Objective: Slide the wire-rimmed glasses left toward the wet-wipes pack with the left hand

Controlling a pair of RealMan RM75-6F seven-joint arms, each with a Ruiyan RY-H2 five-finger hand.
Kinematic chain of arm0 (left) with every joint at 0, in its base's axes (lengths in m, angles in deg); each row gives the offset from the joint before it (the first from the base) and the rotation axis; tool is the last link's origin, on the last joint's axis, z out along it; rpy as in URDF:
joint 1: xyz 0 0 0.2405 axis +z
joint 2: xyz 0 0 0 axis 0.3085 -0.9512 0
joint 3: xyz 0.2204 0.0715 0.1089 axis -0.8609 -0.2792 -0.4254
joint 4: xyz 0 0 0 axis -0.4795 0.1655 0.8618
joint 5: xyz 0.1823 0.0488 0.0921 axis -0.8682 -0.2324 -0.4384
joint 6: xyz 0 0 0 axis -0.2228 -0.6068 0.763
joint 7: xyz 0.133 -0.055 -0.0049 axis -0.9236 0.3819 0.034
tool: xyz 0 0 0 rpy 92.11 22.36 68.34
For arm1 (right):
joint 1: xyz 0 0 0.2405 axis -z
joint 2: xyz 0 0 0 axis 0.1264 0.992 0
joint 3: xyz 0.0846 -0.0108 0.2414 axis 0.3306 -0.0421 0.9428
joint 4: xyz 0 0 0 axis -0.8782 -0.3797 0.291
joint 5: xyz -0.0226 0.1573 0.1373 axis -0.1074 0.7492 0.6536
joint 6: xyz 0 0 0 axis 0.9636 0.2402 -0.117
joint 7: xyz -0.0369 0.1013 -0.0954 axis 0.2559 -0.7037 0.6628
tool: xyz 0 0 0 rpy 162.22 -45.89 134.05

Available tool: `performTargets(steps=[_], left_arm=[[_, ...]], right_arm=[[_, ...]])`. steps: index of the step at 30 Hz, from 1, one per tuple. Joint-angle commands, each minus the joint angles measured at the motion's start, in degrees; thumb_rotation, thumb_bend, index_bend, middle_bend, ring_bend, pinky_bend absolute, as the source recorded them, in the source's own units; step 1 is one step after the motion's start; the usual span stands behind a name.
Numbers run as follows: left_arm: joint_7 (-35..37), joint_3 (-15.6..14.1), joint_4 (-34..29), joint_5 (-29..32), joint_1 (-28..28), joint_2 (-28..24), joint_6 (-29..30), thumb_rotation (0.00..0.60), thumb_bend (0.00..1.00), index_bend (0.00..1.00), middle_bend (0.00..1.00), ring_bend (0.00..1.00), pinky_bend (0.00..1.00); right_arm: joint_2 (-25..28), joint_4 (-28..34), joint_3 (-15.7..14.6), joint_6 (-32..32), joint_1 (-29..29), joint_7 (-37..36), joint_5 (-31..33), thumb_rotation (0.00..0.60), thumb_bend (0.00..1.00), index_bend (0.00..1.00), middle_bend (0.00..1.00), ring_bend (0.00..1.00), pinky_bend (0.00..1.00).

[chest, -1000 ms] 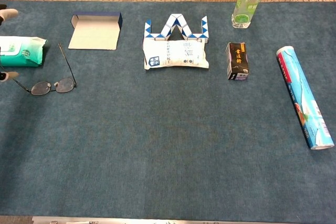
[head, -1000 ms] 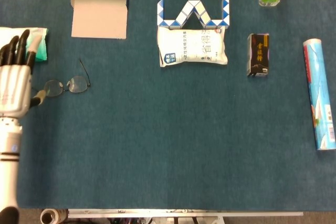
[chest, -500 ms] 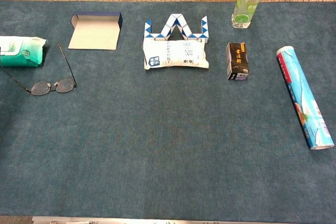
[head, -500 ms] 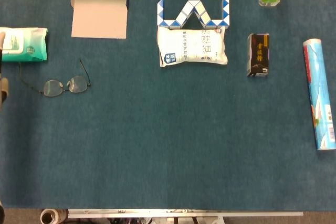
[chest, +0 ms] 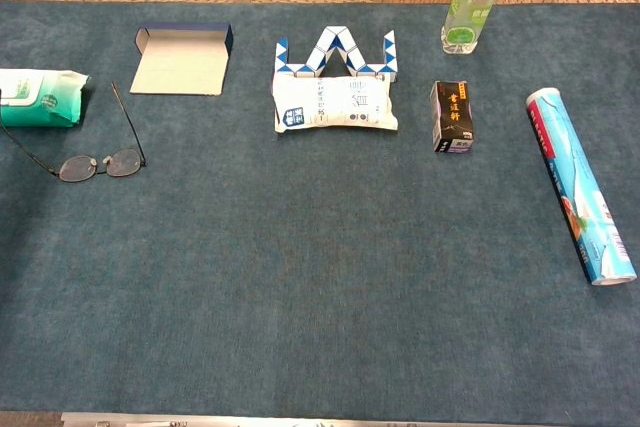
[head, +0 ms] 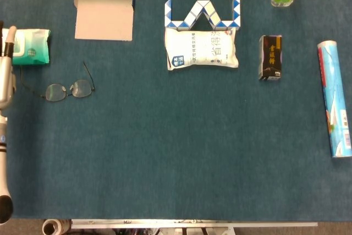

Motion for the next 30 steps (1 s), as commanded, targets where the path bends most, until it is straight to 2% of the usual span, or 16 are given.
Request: performTargets(steps=[1, 21, 30], left_arm=[[-0.87, 0.06, 0.39, 0.48, -0.43, 0.63, -0.42, 0.600, 0.32, 0.02, 0.00, 0.00, 0.11], [-6.15, -0.01, 0.38, 1.55, -3.55, 4.86, -2.28, 0.600, 0.32, 0.02, 0.00, 0.00, 0.11], [-6.82, -0.78, 3.58, 1.35, -4.91, 8.62, -3.72, 0.600, 0.32, 0.02, 0.00, 0.00, 0.11]], right_arm=[[0.12, -0.08, 0.12, -0.06, 0.00, -0.32, 0.23, 0.600, 0.16, 0.62, 0.34, 0.11, 0.28], [0.73, -0.30, 0.58, 0.07, 0.22, -2.04, 0.91, 0.600, 0.16, 0.62, 0.34, 0.11, 0.28], [1.06, -0.17, 0.65, 0.57, 0.52, -2.69, 0.80, 0.600, 0.16, 0.62, 0.34, 0.11, 0.28]])
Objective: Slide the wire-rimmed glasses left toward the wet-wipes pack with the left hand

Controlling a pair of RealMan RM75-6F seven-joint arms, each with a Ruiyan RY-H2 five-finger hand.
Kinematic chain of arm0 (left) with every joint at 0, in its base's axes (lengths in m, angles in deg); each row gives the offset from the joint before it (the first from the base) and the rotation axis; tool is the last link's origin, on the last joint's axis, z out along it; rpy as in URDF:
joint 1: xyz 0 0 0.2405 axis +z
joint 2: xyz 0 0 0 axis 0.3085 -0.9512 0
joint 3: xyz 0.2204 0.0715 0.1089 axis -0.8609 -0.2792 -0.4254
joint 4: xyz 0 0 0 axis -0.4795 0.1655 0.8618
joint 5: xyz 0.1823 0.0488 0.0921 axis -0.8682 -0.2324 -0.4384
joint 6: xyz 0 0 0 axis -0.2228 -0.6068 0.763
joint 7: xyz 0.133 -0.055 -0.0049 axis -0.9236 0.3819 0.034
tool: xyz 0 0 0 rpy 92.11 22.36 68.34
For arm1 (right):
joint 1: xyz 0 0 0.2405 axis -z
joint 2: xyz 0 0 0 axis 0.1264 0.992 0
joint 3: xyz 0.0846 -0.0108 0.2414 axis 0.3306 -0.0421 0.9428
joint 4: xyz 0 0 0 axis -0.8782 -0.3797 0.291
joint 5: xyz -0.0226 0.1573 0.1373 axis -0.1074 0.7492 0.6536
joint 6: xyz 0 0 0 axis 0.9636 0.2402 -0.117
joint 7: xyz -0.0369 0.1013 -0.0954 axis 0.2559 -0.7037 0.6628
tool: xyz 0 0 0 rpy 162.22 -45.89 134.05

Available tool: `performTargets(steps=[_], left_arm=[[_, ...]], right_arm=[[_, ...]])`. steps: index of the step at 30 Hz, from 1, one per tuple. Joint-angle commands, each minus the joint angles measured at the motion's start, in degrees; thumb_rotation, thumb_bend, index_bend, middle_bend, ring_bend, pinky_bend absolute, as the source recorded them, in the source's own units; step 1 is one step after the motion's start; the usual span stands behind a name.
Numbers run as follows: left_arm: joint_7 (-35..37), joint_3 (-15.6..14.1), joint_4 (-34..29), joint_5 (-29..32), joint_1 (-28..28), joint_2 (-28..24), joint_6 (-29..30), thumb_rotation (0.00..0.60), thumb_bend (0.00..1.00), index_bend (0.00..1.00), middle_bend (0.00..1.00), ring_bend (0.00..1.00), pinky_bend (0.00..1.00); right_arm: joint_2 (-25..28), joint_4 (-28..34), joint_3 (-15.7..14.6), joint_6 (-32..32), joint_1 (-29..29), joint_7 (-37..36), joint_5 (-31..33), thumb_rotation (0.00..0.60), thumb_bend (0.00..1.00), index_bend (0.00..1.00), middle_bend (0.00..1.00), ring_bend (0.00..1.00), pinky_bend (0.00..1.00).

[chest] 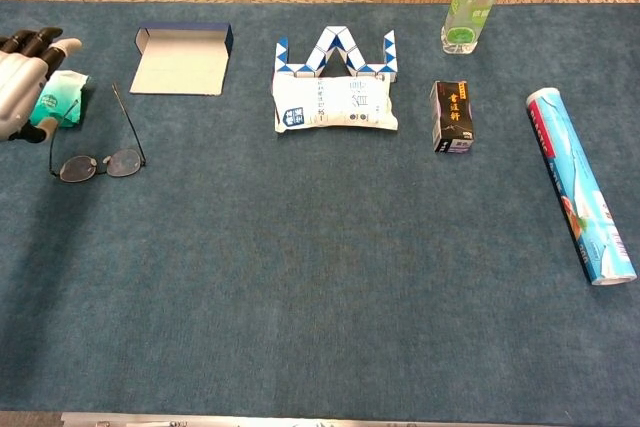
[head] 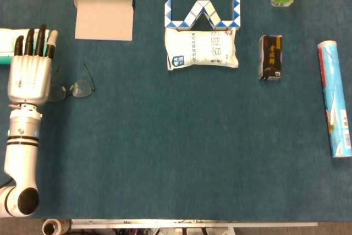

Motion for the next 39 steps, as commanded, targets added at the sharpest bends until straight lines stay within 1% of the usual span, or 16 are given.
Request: performTargets(steps=[1, 20, 39], left_arm=[[-0.09, -0.21, 1.66, -0.02, -0.54, 1.33, -0.61, 0.600, 0.32, 0.02, 0.00, 0.00, 0.11], [2.62, -1.24, 12.72, -0.33, -1.85, 7.72, -4.27, 0.600, 0.32, 0.02, 0.00, 0.00, 0.11], [4.45, -1.72, 18.11, -0.49, -1.60, 10.37, -6.41, 0.600, 0.32, 0.02, 0.00, 0.00, 0.11]], right_arm=[[0.08, 0.05, 0.02, 0.17, 0.10, -0.15, -0.01, 0.600, 0.16, 0.62, 0.34, 0.11, 0.28], [0.42, 0.07, 0.20, 0.65, 0.46, -0.85, 0.05, 0.600, 0.16, 0.62, 0.34, 0.11, 0.28], [0.42, 0.05, 0.21, 0.89, 0.60, -0.94, -0.20, 0.600, 0.16, 0.62, 0.34, 0.11, 0.28]])
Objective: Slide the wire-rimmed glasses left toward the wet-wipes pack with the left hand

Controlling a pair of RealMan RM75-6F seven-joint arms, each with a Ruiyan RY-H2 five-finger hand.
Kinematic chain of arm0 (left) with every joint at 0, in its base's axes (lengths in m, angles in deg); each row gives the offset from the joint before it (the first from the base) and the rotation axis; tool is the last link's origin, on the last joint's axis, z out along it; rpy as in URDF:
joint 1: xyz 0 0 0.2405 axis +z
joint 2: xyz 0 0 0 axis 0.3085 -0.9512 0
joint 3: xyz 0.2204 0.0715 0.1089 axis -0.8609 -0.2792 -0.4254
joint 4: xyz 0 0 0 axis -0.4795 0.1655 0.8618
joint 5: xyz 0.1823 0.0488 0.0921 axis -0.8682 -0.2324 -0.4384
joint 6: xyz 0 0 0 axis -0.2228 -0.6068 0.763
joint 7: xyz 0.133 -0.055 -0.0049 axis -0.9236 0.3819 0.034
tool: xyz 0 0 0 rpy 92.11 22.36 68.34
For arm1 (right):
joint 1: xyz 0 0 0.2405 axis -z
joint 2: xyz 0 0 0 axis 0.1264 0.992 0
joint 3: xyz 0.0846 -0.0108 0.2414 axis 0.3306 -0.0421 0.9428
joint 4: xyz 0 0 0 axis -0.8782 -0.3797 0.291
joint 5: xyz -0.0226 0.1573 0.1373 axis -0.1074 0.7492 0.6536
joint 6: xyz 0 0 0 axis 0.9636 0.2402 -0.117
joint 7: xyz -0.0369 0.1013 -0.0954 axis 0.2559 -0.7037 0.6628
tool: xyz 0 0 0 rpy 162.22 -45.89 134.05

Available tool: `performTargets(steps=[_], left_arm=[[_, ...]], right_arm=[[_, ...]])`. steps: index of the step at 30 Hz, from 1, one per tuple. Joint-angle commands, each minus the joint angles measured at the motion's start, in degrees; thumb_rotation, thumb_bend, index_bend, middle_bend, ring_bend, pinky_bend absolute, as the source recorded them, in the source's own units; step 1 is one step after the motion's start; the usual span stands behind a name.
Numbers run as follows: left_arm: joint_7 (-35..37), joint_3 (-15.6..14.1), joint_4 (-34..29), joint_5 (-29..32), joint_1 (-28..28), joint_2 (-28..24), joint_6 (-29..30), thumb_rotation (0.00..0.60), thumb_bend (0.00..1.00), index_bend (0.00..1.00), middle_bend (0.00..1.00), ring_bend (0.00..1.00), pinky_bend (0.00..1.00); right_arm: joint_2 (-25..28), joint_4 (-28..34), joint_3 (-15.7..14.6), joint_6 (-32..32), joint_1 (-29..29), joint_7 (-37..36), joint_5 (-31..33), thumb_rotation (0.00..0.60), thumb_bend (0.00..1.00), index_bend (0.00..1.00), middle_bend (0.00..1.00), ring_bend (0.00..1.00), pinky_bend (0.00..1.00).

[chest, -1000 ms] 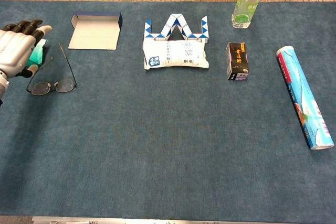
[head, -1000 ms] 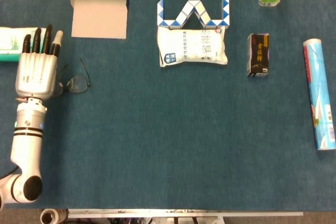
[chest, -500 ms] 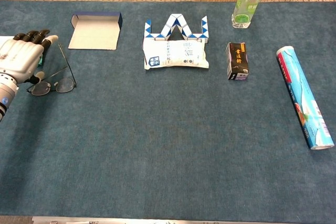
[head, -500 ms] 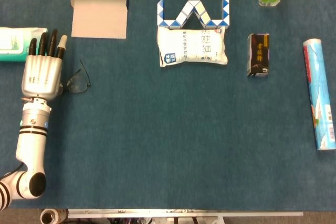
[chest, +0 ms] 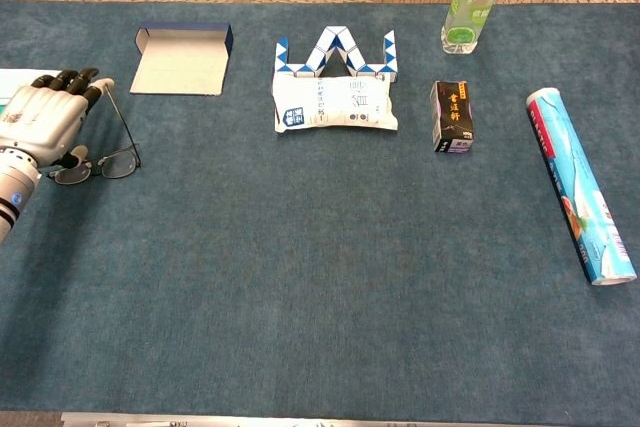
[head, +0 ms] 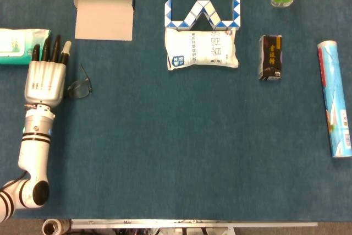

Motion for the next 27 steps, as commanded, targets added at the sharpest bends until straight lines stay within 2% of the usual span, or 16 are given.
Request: performTargets(steps=[1, 7, 12, 22, 27], left_arm=[[0.31, -0.03, 0.67, 0.04, 0.09, 0.35, -0.31, 0.600, 0.32, 0.02, 0.00, 0.00, 0.11], [0.59, -0.28, 1.17, -0.43, 0.50, 0.52, -0.10, 0.600, 0.32, 0.02, 0.00, 0.00, 0.11], [-0.26, 0.06, -3.07, -2.32, 1.09, -1.66, 3.39, 0.600, 0.32, 0.02, 0.00, 0.00, 0.11], [-5.27, 2.52, -21.62, -2.91, 2.99, -10.34, 10.71, 0.600, 0.32, 0.02, 0.00, 0.00, 0.11], [-8.19, 3.46, -30.58, -3.18, 2.94, -14.01, 12.42, 0.600, 0.32, 0.02, 0.00, 0.00, 0.11]], right_arm=[[0.02, -0.03, 0.03, -0.02, 0.00, -0.07, 0.05, 0.600, 0.16, 0.62, 0.34, 0.11, 0.28], [0.07, -0.09, 0.05, -0.09, -0.01, -0.26, 0.09, 0.600, 0.16, 0.62, 0.34, 0.11, 0.28], [0.08, -0.15, 0.04, -0.36, -0.10, -0.42, 0.14, 0.600, 0.16, 0.62, 0.34, 0.11, 0.28], [0.20, 0.05, -0.21, 0.00, -0.01, -0.74, -0.57, 0.600, 0.16, 0.62, 0.34, 0.11, 0.28], [0.20, 0.07, -0.31, 0.06, -0.01, -0.79, -0.82, 0.600, 0.16, 0.62, 0.34, 0.11, 0.28]])
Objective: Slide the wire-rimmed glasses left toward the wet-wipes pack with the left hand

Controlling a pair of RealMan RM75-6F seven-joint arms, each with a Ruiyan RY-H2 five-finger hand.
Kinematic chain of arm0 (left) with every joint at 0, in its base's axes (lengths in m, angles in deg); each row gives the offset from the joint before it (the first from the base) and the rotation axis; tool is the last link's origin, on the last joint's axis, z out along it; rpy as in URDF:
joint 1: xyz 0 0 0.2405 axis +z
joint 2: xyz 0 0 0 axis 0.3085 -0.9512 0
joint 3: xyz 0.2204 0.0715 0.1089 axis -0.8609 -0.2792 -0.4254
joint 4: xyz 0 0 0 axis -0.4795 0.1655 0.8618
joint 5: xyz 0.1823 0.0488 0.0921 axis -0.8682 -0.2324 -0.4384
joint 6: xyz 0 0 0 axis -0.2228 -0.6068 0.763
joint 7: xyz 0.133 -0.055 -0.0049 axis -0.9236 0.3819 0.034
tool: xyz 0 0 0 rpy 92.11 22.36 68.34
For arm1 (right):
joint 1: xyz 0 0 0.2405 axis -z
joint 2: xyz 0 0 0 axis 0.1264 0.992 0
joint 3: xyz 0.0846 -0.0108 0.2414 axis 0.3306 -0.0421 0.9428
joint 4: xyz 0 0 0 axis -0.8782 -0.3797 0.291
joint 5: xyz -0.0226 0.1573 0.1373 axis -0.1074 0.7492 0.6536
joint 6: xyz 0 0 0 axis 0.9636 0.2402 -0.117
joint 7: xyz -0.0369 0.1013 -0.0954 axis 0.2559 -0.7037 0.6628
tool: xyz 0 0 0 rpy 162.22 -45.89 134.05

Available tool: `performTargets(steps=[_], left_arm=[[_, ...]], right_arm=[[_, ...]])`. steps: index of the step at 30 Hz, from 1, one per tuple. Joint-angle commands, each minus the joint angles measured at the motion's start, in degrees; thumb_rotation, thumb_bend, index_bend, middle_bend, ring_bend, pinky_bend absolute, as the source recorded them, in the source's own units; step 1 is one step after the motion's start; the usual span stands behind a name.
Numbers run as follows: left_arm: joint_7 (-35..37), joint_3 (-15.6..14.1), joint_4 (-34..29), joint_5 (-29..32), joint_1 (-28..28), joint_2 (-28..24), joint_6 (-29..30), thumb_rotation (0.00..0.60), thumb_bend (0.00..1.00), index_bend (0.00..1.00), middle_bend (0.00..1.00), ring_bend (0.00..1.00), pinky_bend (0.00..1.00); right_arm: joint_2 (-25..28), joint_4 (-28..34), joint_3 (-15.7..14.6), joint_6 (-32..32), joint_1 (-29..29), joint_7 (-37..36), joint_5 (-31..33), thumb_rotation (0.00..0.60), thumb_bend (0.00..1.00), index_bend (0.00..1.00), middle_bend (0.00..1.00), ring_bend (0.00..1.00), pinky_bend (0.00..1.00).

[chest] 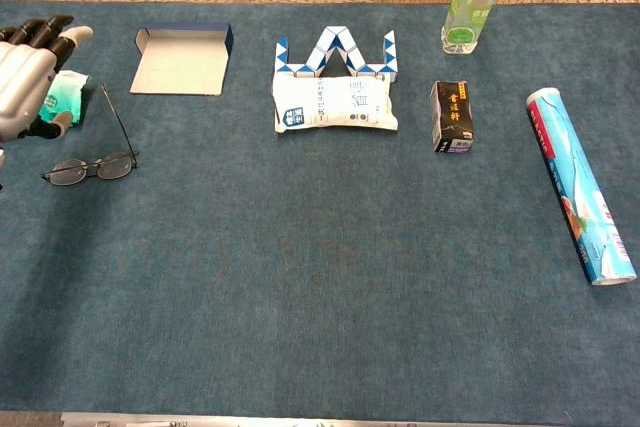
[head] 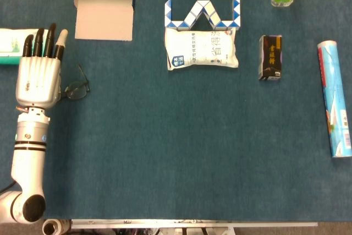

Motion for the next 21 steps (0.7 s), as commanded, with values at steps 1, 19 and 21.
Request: performTargets(steps=[1, 19, 21], left_arm=[[-3.39, 1.25, -7.72, -0.54, 0.17, -4.03, 2.37, 0.600, 0.32, 0.02, 0.00, 0.00, 0.11], [-8.93, 1.61, -14.35, -2.32, -4.63, -0.64, 0.76, 0.600, 0.32, 0.02, 0.00, 0.00, 0.11], [-9.03, 1.62, -13.37, -2.14, -5.21, 0.50, 0.35, 0.600, 0.32, 0.02, 0.00, 0.00, 0.11]], right_arm=[[0.01, 0.02, -0.03, 0.02, 0.00, -0.02, -0.07, 0.600, 0.16, 0.62, 0.34, 0.11, 0.28], [0.08, 0.01, -0.03, 0.37, 0.15, -0.29, -0.05, 0.600, 0.16, 0.62, 0.34, 0.11, 0.28], [0.11, -0.04, 0.01, 0.41, 0.17, -0.43, 0.04, 0.600, 0.16, 0.62, 0.34, 0.11, 0.28]])
